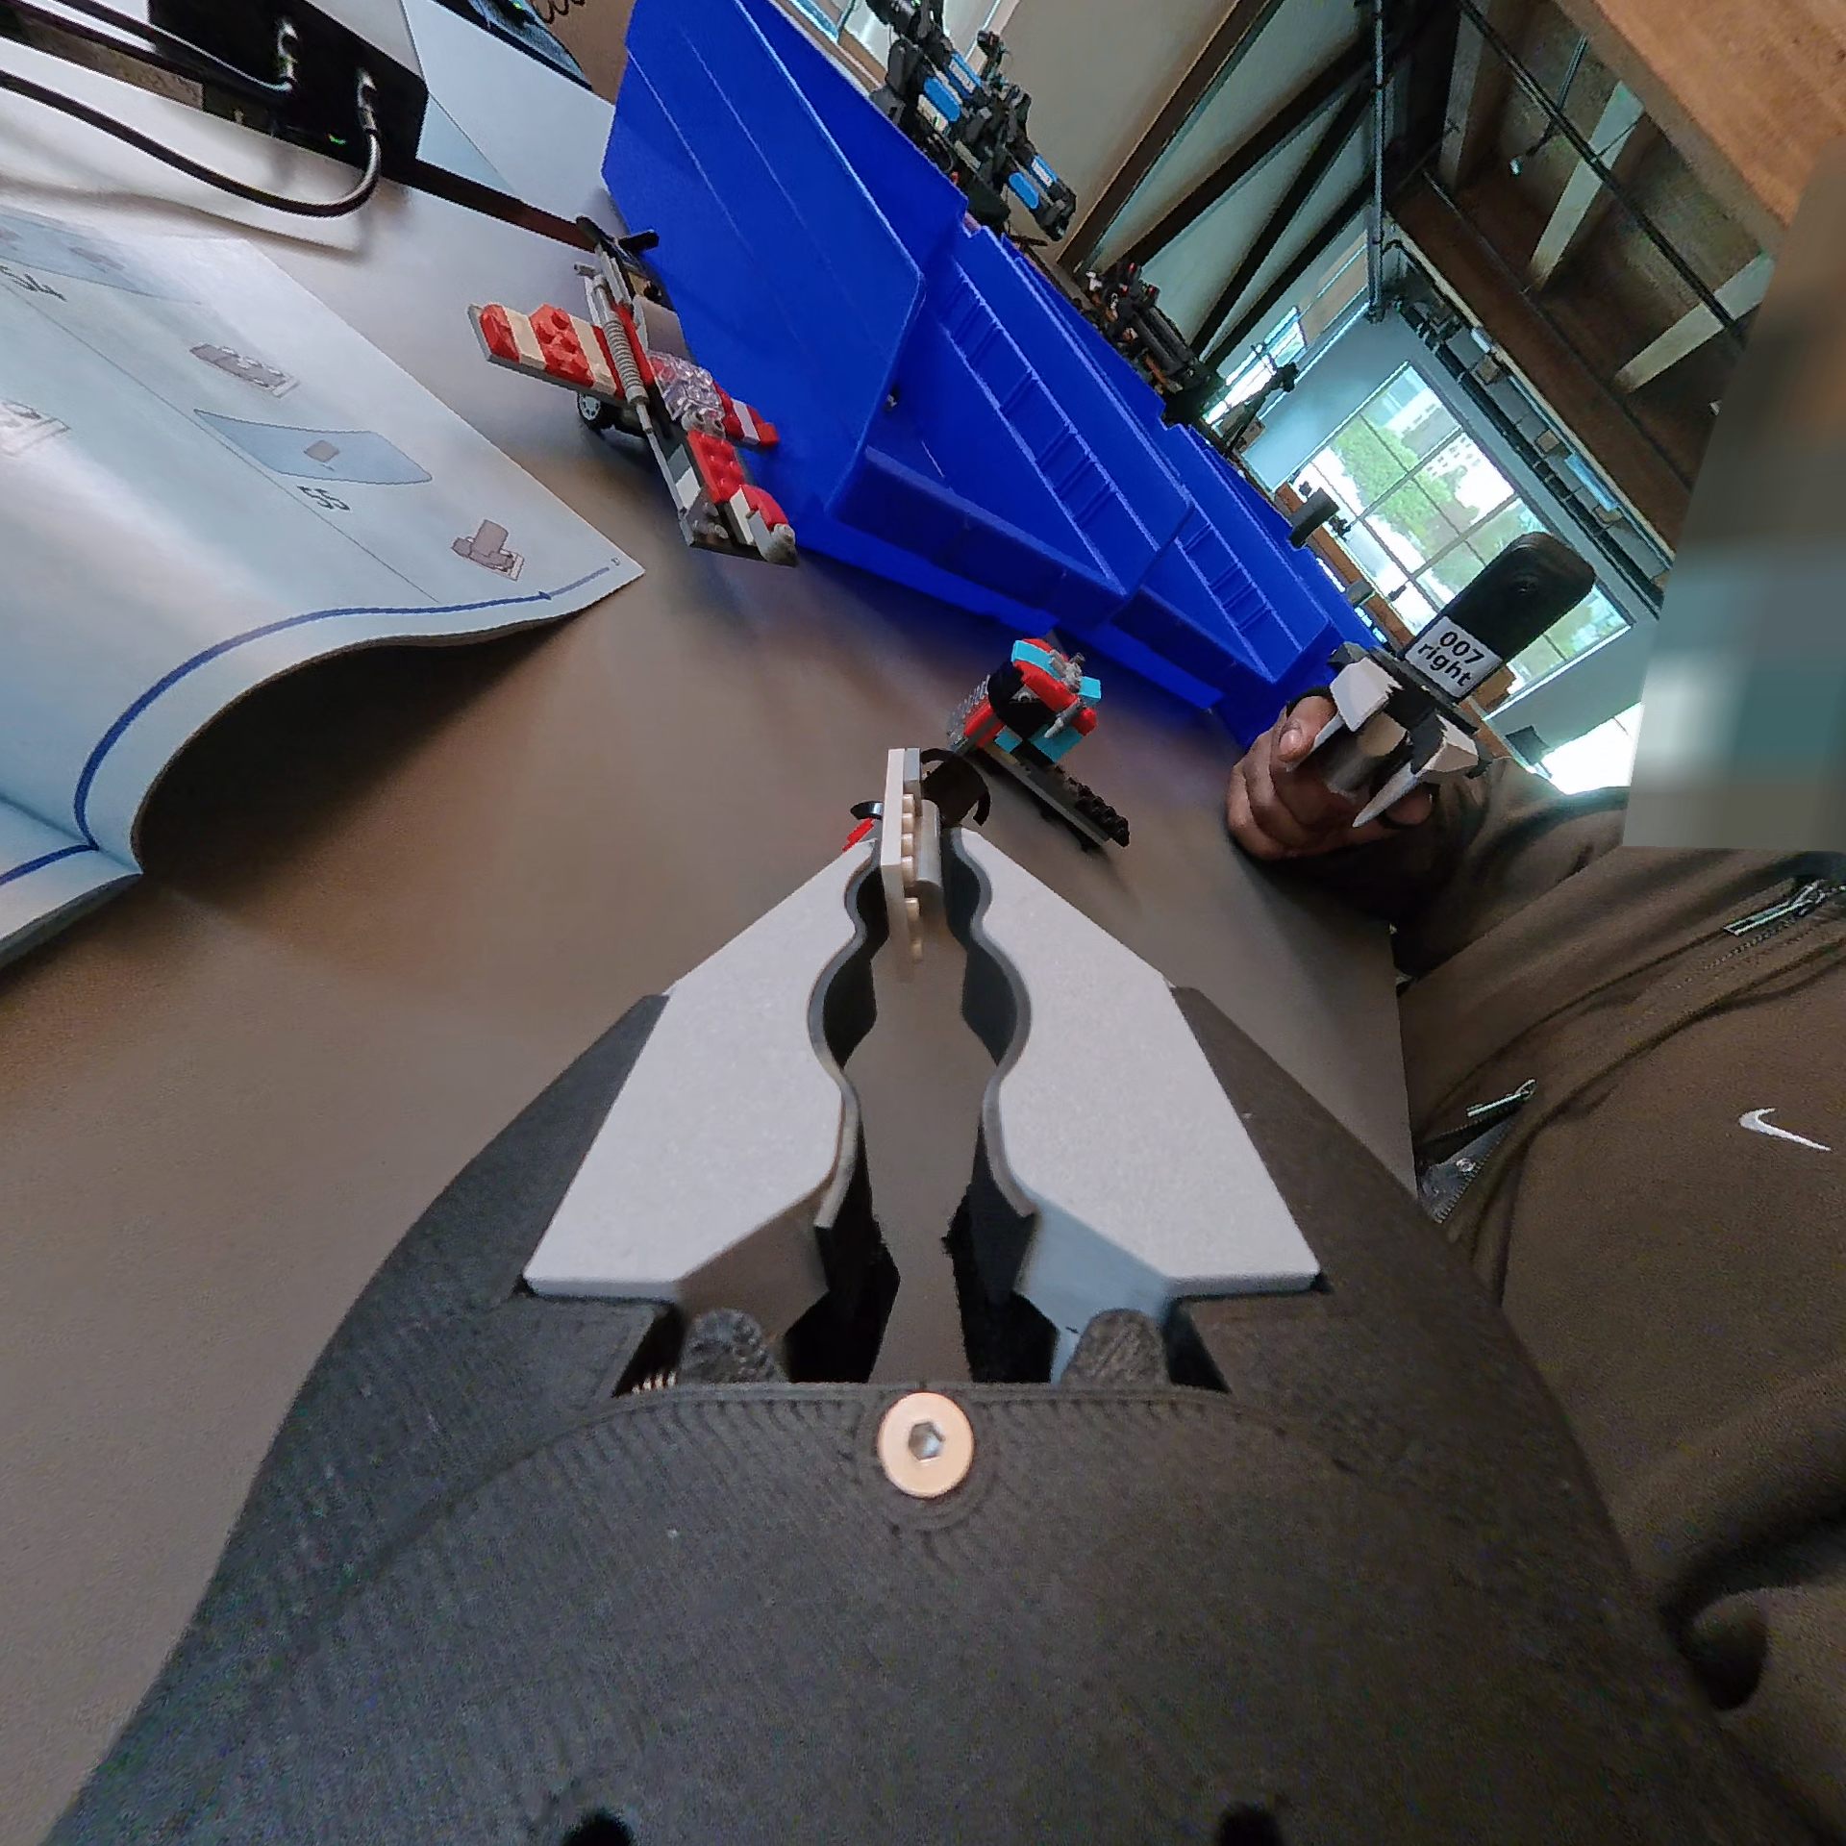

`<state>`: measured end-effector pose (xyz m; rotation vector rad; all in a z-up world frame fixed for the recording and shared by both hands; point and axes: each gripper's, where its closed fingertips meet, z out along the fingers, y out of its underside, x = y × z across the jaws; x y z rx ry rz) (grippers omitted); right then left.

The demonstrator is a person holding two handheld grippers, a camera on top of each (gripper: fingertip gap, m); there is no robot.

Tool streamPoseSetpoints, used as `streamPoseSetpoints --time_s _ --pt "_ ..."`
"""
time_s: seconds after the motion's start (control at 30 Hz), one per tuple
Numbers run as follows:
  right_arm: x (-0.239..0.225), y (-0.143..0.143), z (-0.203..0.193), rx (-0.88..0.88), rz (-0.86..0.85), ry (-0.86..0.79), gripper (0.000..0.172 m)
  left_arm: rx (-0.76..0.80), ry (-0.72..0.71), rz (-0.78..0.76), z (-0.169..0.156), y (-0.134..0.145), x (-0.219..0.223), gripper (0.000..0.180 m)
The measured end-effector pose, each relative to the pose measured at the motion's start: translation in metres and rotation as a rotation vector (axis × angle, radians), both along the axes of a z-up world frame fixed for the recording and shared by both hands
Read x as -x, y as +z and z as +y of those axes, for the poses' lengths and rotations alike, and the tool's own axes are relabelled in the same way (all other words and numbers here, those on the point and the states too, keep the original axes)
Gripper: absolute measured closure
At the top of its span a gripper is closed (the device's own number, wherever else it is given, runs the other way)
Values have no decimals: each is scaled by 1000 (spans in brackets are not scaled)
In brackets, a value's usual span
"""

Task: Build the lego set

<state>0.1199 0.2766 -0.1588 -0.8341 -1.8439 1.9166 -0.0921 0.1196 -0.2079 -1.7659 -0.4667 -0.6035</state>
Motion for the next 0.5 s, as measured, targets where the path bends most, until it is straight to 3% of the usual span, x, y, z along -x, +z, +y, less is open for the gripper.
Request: streamPoseSetpoints --time_s 0.5 --pt "1 -1 -1 2 -2 0 143 1 -1 0 0 0 0 170"
